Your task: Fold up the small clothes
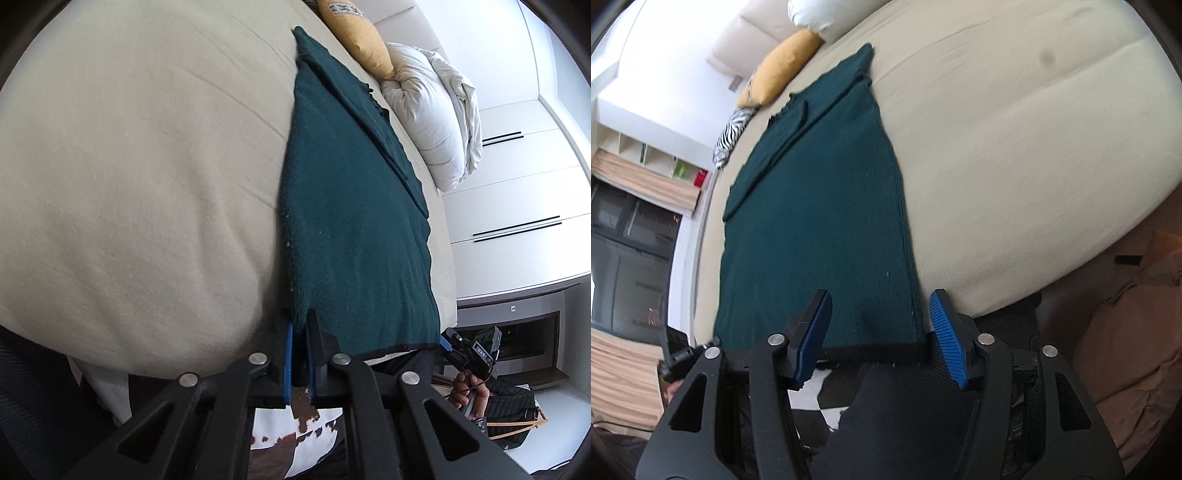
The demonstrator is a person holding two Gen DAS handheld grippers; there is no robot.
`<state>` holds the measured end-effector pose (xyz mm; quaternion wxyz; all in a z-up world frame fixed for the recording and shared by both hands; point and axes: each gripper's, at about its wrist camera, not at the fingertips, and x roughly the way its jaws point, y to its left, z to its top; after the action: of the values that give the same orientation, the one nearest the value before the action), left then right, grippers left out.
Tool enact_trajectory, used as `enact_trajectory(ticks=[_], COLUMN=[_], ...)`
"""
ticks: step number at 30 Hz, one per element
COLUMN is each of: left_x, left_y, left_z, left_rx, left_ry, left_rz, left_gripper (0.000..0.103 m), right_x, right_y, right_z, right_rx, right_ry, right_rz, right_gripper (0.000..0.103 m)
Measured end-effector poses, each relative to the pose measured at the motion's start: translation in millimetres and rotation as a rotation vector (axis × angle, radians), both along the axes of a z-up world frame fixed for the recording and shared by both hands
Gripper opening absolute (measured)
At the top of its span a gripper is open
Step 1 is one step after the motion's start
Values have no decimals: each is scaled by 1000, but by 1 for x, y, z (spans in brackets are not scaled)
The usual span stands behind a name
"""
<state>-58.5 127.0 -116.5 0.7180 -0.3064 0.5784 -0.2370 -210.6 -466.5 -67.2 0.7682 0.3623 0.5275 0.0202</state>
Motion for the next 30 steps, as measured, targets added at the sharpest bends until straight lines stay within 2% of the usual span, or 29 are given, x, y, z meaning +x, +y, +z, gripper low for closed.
enact_trajectory(ticks=[2, 4, 5, 11, 24, 30], left_x=[0, -1, -1, -2, 5, 18], left_y=[0, 4, 4, 13, 20, 23], left_z=[3, 5, 7, 10, 42, 61], left_rx=[-4, -10, -14, -43, -195, -265], left_ry=[-11, -20, -26, -44, -115, -163], left_rz=[-5, -11, -11, -8, 58, 102], left_gripper=[7, 7, 7, 7, 6, 6], right_x=[1, 1, 1, -3, 11, 27], right_y=[2, 3, 3, 3, -2, -5], right_z=[0, -2, -3, -5, 32, 42], right_rx=[-2, -3, 0, 34, 36, 73], right_ry=[7, 23, 26, 12, -144, -209], right_rz=[12, 22, 25, 16, -33, -60], right_gripper=[34, 32, 26, 8, 6, 6])
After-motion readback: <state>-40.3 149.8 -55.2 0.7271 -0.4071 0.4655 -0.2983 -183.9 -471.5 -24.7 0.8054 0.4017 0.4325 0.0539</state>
